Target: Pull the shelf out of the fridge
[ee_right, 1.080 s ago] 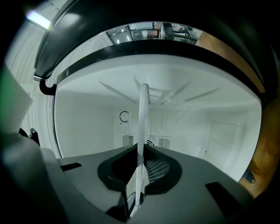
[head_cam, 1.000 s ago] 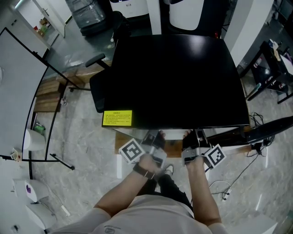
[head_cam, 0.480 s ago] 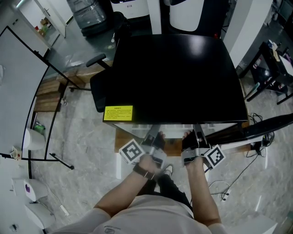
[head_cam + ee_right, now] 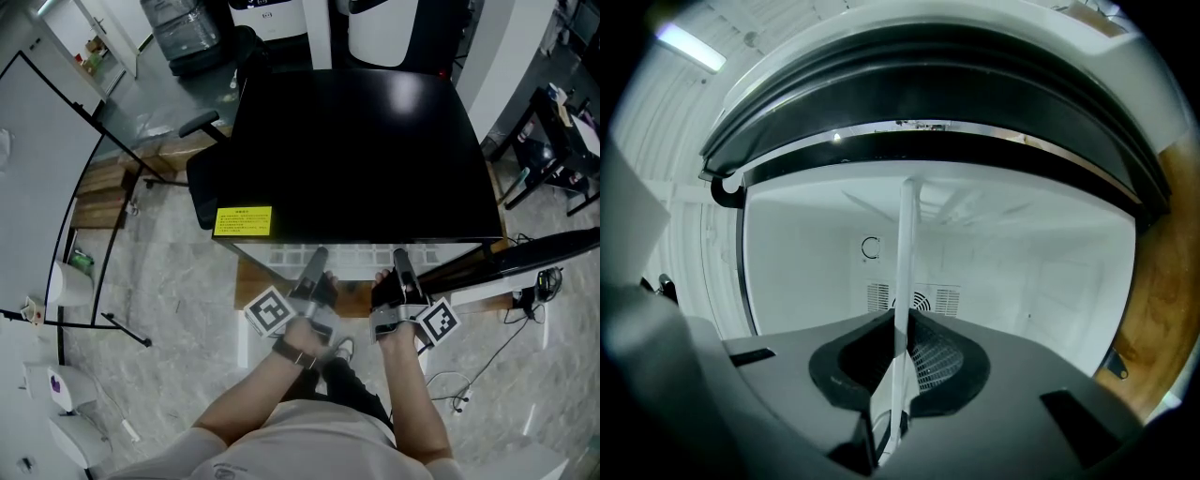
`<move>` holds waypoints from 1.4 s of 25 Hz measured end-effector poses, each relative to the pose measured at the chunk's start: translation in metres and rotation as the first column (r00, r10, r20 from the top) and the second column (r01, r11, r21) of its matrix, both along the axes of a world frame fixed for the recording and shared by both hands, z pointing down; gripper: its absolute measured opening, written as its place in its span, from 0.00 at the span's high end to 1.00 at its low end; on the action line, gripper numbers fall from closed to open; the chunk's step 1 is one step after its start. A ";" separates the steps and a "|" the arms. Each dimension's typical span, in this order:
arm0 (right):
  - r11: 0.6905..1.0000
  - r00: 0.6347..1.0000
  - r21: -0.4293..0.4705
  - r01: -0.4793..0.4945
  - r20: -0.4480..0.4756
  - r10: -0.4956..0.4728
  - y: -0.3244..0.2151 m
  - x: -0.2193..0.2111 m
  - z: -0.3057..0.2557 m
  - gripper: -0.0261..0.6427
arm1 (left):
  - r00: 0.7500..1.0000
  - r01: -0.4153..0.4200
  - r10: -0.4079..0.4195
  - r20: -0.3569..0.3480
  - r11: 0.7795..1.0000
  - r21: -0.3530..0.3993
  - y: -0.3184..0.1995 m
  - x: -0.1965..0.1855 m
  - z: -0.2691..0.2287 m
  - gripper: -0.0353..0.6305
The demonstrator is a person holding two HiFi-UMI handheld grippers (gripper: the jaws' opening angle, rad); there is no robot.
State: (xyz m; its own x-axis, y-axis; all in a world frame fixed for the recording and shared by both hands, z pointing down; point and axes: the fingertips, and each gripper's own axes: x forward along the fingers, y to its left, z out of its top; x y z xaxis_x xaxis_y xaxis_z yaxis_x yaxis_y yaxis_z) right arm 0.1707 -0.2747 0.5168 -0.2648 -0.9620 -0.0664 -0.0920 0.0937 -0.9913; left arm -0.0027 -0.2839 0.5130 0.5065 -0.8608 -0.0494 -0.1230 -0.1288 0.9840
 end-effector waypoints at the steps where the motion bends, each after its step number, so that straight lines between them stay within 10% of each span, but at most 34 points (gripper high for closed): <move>1: 1.000 1.000 0.001 0.001 0.000 -0.001 0.002 0.000 0.000 0.89 | 1.000 0.002 -0.002 0.021 1.000 -0.003 0.002 -0.002 0.003 0.89; 35: 1.000 1.000 0.005 -0.006 0.013 0.006 0.069 -0.004 0.003 0.90 | 1.000 -0.011 0.011 0.018 1.000 0.004 0.070 -0.006 0.001 0.89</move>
State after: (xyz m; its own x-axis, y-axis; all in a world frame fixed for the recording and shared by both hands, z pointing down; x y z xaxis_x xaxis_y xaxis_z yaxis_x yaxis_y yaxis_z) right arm 0.1666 -0.2058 0.5195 -0.2577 -0.9634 -0.0743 -0.0797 0.0978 -0.9920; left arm -0.0087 -0.2144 0.5139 0.5164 -0.8552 -0.0439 -0.1393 -0.1345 0.9811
